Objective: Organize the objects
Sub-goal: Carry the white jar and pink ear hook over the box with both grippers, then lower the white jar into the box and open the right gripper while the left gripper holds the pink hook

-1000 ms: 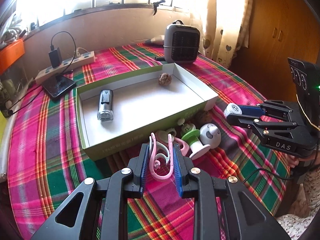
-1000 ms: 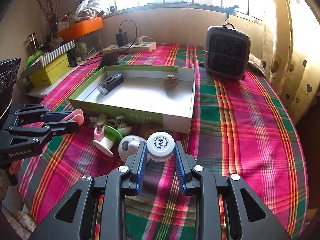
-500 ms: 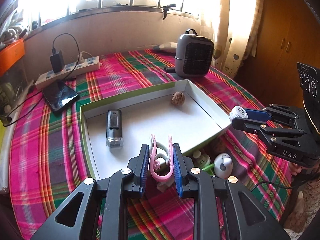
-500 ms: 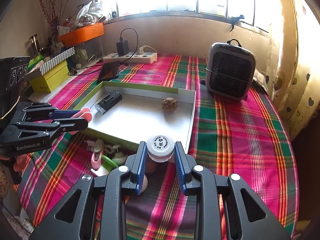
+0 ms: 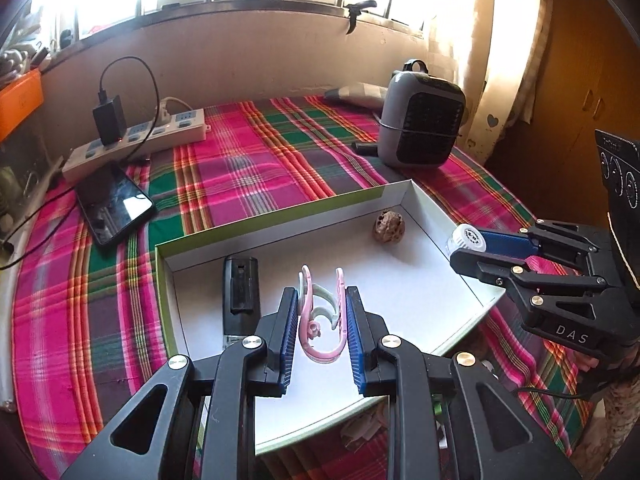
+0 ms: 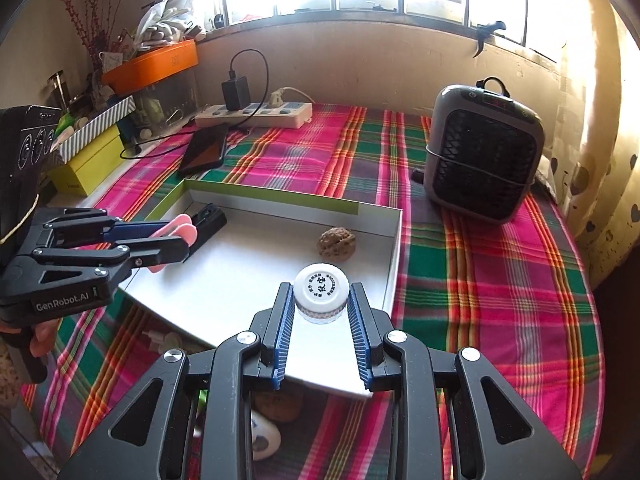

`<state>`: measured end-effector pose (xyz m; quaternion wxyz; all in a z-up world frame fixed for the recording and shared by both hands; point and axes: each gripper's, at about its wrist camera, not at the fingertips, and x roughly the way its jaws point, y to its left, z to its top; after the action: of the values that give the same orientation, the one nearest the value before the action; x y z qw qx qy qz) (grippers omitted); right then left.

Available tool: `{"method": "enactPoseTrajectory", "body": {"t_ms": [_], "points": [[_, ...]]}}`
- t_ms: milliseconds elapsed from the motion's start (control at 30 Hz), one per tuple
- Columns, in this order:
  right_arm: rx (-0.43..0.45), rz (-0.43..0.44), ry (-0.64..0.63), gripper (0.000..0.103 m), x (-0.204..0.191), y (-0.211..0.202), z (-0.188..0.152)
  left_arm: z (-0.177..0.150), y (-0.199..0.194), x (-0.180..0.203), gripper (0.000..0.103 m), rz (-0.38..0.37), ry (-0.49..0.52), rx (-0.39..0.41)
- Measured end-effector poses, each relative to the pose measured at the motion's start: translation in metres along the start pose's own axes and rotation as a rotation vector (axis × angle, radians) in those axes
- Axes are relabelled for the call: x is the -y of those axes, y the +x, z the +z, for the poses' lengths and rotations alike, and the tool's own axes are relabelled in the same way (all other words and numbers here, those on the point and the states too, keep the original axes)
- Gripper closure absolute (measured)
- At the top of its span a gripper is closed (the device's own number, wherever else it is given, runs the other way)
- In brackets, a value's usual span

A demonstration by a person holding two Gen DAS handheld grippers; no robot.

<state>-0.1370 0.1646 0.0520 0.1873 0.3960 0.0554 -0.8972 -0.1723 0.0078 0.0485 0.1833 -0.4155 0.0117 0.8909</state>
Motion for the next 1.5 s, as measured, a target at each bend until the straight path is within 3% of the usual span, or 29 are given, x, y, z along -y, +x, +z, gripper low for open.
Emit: {"method": "enactPoseTrajectory", "body": {"t_ms": [700, 1500], "points": [[-0.096, -0.008, 0.014, 0.074, 0.01, 0.048, 0.012, 0.017, 0.05, -0.015, 0.082, 0.037, -0.045, -0.075], [-0.085, -0.02, -0.01, 0.074, 0.007, 0.063, 0.017, 0.02, 0.061, -0.018, 0.082, 0.067, -0.052, -0.098]]}}
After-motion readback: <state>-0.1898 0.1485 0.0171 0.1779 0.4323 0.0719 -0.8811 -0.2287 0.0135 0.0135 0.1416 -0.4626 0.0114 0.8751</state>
